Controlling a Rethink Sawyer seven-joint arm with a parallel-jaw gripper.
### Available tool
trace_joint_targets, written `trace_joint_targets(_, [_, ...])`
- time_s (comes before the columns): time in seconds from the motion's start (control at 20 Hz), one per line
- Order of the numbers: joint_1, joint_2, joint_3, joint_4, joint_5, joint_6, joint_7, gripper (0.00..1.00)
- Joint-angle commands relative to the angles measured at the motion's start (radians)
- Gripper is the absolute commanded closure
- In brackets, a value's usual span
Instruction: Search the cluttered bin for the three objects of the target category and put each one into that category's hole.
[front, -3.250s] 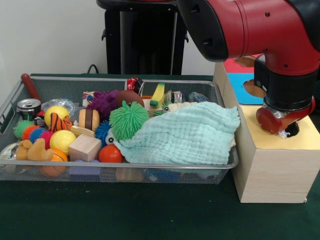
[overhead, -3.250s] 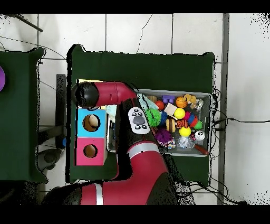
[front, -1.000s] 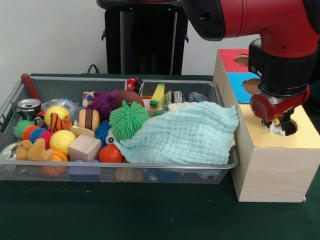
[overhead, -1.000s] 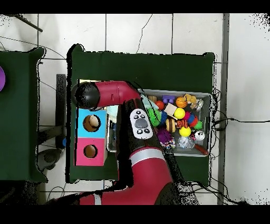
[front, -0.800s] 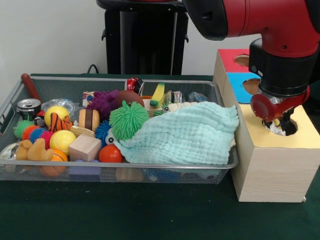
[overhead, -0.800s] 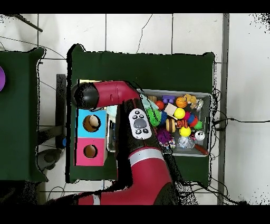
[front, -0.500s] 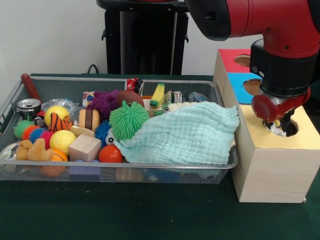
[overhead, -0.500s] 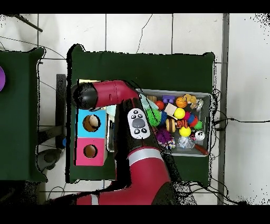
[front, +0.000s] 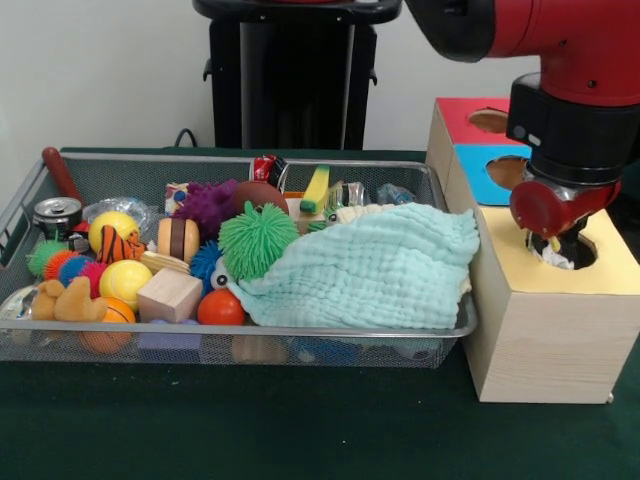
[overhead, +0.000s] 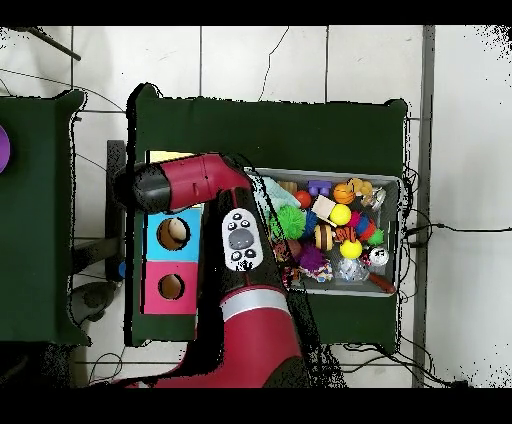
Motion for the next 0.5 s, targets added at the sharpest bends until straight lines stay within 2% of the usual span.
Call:
trace_joint_targets(0.05, [0.038,-0.097,-0.074,-0.004,-0.056,0.02,0.15,0.0])
trace_joint_targets(0.3, [0.022,-0.105,-0.054,0.031,-0.024,0.018,0.13,0.0])
trace_joint_targets(0.5, [0.022,-0.098,-0.059,0.031,-0.029,0.01,0.125,0.0])
